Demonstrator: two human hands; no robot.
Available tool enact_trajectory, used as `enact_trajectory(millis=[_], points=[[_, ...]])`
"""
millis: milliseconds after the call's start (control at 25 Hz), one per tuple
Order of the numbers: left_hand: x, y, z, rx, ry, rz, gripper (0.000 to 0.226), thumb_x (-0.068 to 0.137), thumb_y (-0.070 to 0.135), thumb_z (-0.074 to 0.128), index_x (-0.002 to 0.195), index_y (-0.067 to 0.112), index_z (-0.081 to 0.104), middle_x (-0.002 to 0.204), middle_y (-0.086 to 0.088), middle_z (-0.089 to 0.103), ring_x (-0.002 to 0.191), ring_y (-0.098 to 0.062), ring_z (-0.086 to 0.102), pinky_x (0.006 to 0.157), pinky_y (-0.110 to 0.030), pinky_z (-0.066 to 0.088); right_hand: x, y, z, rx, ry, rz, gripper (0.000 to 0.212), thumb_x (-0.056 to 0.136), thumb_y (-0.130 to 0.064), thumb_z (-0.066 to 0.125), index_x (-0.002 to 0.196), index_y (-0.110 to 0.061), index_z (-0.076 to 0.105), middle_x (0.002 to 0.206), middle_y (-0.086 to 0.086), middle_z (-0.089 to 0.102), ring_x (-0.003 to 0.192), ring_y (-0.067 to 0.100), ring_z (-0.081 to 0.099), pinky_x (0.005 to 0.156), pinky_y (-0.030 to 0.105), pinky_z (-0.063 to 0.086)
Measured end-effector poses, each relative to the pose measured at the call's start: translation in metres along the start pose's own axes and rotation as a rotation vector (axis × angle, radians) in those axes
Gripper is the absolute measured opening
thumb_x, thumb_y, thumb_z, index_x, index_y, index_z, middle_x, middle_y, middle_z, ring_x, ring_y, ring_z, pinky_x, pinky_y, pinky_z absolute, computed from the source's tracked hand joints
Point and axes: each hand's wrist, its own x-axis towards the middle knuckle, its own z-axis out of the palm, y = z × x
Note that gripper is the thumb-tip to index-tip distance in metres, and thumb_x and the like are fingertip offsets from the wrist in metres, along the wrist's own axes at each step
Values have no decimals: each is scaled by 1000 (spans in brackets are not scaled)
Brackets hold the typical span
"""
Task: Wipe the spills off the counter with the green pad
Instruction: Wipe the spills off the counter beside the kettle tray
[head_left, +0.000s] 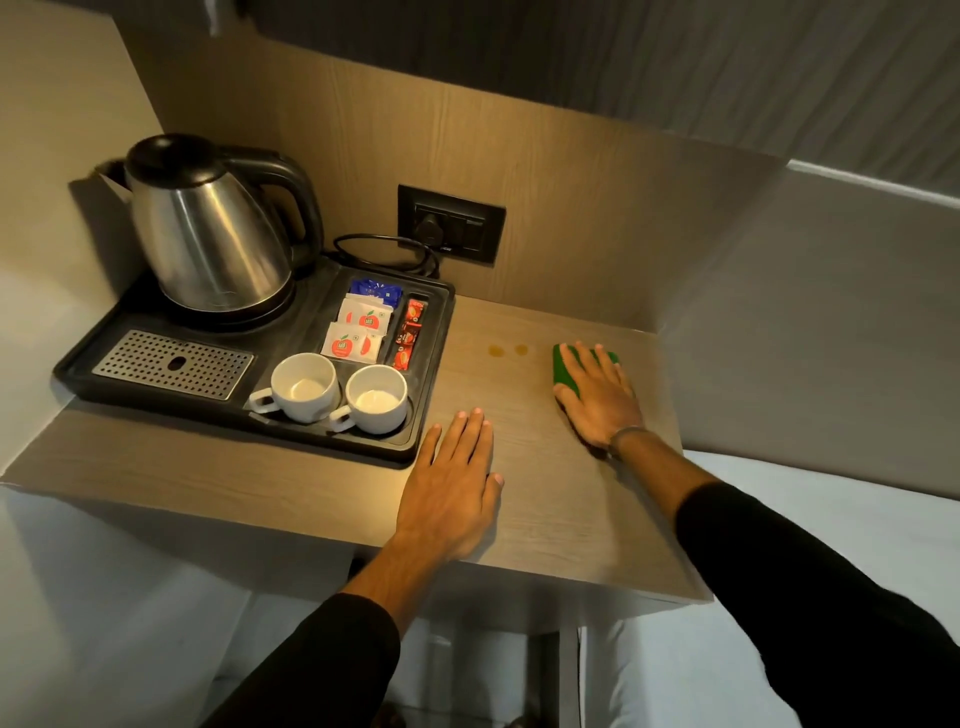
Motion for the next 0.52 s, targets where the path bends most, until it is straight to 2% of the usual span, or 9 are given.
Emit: enact_trajectory(millis=[40,120,240,320,400,480,520], points=[[0,0,0,-3,4,-2,73,103,51,16,166,13,11,177,-8,8,163,-25,2,132,-52,7,14,-12,-2,7,4,52,67,109,-45,33,169,-28,9,178,2,9,163,28,2,132,51,5],[1,0,1,-5,14,-1,72,104,51,17,166,13,11,177,-8,8,163,-24,3,133,-51,6,20,-36,1,19,22,40,67,109,-45,32,169,-27,8,178,2,9,163,29,2,132,52,4],[-2,1,2,6,13,-7,71,104,49,20,165,13,12,177,-8,9,163,-24,3,133,-51,6,-26,-27,15,10,-13,-184,68,107,-48,33,169,-29,12,177,1,13,163,26,4,132,53,9],[-2,1,0,-1,7,-10,72,104,49,19,166,13,11,177,-8,8,163,-24,2,133,-50,5,-39,1,7,2,-35,-234,68,106,-48,34,169,-29,15,177,1,16,163,26,6,131,52,12],[-1,1,-1,0,1,-2,73,103,51,14,166,14,8,178,-7,5,163,-23,0,133,-49,2,-14,7,-8,-10,-56,-124,66,110,-45,36,169,-27,13,178,1,13,164,27,4,131,50,9],[-1,1,-1,3,3,-2,74,102,51,11,166,14,8,178,-7,5,163,-23,0,133,-48,1,19,-13,-20,-15,-51,18,67,111,-43,36,170,-26,9,178,3,9,163,29,2,132,51,5],[-1,1,-1,2,6,-5,74,102,51,11,166,14,8,178,-7,6,163,-23,1,133,-48,1,30,-30,-20,-13,-48,31,67,111,-44,34,170,-25,8,178,3,7,163,29,1,132,52,4]])
